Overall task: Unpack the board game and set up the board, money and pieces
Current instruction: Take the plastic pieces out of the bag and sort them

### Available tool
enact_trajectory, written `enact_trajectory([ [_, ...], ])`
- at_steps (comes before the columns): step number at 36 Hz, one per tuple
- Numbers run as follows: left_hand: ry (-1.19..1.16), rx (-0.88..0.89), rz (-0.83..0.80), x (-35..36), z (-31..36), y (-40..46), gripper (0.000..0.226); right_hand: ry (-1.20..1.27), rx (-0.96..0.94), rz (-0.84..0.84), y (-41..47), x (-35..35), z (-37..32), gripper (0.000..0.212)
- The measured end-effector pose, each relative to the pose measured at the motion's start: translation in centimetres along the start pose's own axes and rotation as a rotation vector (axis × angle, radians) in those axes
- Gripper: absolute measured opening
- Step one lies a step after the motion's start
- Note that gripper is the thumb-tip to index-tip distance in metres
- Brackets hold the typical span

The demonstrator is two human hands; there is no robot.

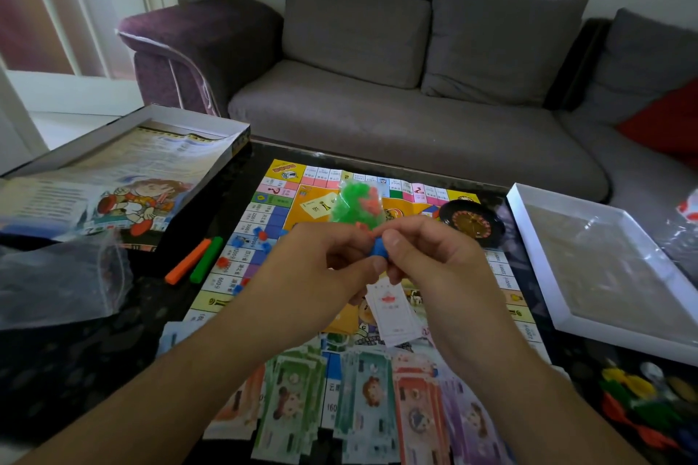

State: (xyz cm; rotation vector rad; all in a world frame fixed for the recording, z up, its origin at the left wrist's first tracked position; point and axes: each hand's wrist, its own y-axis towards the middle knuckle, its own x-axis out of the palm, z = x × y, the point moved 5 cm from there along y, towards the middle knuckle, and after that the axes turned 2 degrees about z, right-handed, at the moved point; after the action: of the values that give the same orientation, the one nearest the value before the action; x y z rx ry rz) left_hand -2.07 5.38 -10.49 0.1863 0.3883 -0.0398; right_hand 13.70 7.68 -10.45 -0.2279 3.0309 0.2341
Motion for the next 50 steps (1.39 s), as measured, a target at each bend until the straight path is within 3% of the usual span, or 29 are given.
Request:
enact_trajectory([
  [6,0.027,0.006,0.000,-0.1,0.4,-0.3,0.023,0.128,0.085,-0.024,0.0,0.4,0.4,0.014],
  [24,-0.127,0.039,0.055,-0.1,0.4,-0.9,0.014,0.434,0.175,-0.097,-0.3,1.2,0.1,0.016],
  [31,-0.045,0.072,0.127,0.2,0.1,-1.1,0.018,0.600,0.226,-0.090,-0.9,2.1,0.7,0.018],
  [36,-0.012,0.053,0.109,0.2,-0.1,-1.0,0.020,0.561,0.235,-0.079,-0.8,2.0,1.0,0.017],
  [44,0.016,0.009,-0.061,-0.8,-0.4,-0.1,0.007,0.408,0.289,-0.036,-0.6,2.4,2.2,0.022],
  [48,0.120,-0.066,-0.020,-3.5,-1.0,0.7,0.006,0.427,0.348,-0.013,-0.3,3.0,2.6,0.037],
  [50,0.107,-0.154,0.042,-5.4,-1.9,1.2,0.009,0.431,0.361,0.004,-0.2,2.8,2.9,0.032],
])
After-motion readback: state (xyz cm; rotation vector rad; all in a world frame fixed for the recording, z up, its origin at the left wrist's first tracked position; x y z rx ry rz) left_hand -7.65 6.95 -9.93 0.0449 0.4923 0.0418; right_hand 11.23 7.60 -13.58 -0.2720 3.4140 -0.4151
